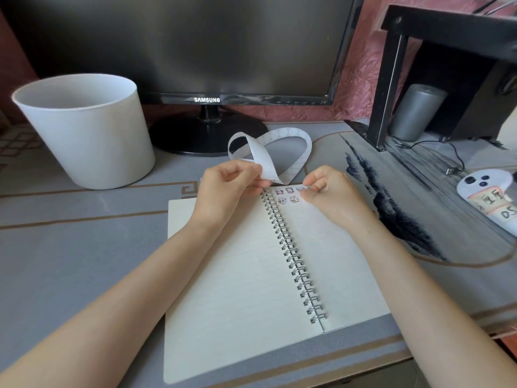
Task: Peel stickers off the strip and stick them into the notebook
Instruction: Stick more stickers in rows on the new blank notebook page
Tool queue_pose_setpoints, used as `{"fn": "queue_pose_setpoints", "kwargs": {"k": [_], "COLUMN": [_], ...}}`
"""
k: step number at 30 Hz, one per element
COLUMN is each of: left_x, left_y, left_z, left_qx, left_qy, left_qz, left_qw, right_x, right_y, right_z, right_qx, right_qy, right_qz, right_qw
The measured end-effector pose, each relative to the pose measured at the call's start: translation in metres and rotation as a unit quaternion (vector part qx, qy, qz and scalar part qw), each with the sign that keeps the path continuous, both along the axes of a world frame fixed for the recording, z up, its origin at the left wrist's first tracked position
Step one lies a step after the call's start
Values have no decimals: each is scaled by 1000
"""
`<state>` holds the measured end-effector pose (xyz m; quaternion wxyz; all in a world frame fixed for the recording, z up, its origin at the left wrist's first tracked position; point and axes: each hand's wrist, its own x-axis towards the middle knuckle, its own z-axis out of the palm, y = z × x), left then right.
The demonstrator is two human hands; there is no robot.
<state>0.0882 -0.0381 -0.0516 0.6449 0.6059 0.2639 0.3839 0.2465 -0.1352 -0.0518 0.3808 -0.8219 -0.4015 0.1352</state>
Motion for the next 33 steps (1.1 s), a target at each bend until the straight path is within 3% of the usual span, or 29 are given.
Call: {"fn": "queue_pose_setpoints", "kwargs": {"k": [12,18,21,33], "left_x": [0,0,-1,-1], "left_y": [0,0,0,-3], "left_z": [-1,0,0,3], "left_qx": [8,4,16,43], "left_qy": [3,-6,5,7], "left_qz": [-6,-13,-13,-40], "left_qw": [1000,1000,1000,998], "right_x": [1,-15,-23,-27], "right_y": [1,0,-1,2], "right_z": [-2,9,12,13], "right_qx": [14,164,167,253], "right_qy": [-9,4,-22,12], "right_qz": [-9,53,109,118], "right_qw": [1000,985,980,960]}}
